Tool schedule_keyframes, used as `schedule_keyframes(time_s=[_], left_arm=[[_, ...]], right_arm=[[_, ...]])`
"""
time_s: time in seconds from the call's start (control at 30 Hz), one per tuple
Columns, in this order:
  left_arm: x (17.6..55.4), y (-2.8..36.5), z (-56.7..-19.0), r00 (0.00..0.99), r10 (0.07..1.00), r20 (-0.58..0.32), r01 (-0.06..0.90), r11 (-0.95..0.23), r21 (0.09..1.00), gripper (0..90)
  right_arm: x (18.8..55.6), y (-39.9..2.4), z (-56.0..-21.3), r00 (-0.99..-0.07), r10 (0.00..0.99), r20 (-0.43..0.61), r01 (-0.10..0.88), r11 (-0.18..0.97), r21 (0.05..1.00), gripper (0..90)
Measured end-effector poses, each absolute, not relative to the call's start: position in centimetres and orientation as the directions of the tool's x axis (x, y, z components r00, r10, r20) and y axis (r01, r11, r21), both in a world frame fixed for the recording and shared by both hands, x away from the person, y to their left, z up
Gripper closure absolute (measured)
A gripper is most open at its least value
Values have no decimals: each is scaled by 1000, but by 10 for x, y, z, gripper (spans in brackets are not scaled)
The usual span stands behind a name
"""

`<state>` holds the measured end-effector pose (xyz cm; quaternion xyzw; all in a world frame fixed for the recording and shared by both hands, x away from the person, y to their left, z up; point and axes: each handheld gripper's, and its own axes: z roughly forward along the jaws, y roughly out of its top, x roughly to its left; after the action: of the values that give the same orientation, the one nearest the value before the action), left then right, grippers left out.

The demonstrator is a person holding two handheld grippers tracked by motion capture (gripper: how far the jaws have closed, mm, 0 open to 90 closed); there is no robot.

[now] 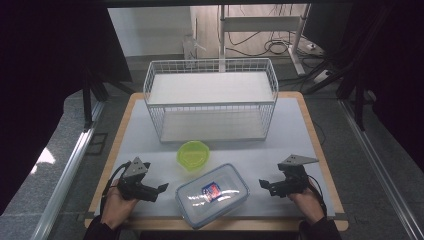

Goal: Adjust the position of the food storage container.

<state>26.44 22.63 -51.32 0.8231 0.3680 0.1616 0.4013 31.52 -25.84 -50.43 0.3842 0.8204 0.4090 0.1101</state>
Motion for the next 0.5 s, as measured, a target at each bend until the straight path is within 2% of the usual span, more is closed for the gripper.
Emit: schedule_keyframes(time_s=[0.1, 0.2, 0.5], left_arm=[[264, 222, -515, 680, 733, 7, 476, -449, 756, 5], [264, 221, -516, 687, 727, 7, 476, -458, 751, 3], [264, 225, -514, 693, 717, -73, 496, -402, 769, 4]], right_arm=[[318, -256, -508, -680, 724, 111, 522, 373, 767, 0], [317, -254, -509, -687, 724, 63, 496, 403, 770, 0], [318, -254, -508, -678, 733, 55, 499, 403, 767, 0]])
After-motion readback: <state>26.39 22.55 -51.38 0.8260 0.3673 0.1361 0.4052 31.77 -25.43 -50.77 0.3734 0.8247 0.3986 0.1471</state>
